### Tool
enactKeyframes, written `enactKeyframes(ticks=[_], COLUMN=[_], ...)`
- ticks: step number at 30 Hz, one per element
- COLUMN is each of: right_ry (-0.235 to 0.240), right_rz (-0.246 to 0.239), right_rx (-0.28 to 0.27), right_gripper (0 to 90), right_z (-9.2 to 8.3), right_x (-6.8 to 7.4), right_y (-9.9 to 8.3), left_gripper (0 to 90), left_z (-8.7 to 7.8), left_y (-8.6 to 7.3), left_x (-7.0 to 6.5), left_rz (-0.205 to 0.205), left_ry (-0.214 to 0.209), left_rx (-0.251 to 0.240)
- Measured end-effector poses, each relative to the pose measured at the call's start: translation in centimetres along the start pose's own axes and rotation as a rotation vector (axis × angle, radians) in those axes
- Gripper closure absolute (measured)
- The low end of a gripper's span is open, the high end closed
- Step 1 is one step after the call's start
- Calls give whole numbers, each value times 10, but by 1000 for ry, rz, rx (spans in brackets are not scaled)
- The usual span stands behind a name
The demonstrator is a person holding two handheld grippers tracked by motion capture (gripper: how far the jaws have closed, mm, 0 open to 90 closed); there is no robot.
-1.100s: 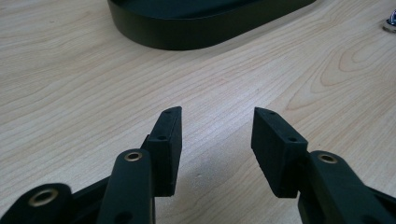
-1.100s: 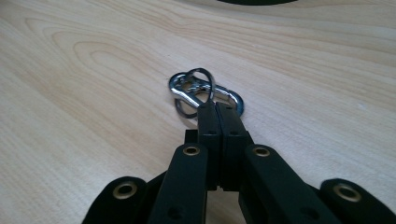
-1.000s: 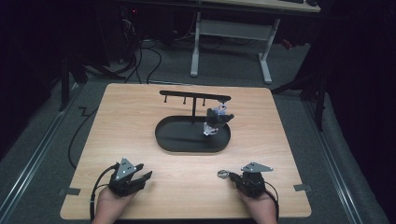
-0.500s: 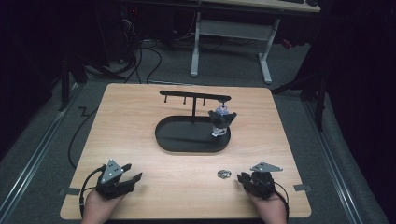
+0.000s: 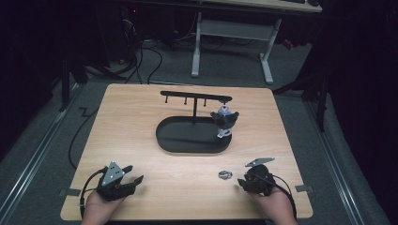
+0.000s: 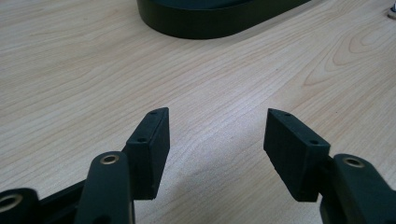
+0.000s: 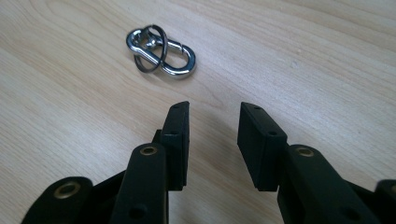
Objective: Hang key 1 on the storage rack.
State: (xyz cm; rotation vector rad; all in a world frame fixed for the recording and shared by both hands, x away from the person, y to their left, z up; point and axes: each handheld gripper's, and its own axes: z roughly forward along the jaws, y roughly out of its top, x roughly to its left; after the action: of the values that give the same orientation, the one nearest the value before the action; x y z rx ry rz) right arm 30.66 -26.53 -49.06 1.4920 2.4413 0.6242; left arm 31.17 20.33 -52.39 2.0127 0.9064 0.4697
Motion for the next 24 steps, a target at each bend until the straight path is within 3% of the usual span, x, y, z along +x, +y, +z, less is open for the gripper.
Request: enactKeyframes(ticks=[7, 13, 16, 17, 24], right_ry=[-2, -1, 9, 14, 32], right_rz=[-35, -92, -88, -110, -135], right_rx=[84, 157, 170, 172, 236], right_gripper=[625, 599, 590, 589, 564], right_z=[1, 1, 0, 1, 1], right_x=[1, 8, 10, 9, 16], right_y=[7, 15, 17, 18, 36], left_gripper=[416, 416, 416, 416, 417], left_z=[0, 0, 1, 2, 1], left_y=[0, 0, 0, 0, -1], left_x=[0, -2, -3, -3, -3], left_rz=[2, 10, 13, 14, 15], left_ry=[-1, -6, -4, -6, -5], left_rx=[3, 10, 10, 12, 13])
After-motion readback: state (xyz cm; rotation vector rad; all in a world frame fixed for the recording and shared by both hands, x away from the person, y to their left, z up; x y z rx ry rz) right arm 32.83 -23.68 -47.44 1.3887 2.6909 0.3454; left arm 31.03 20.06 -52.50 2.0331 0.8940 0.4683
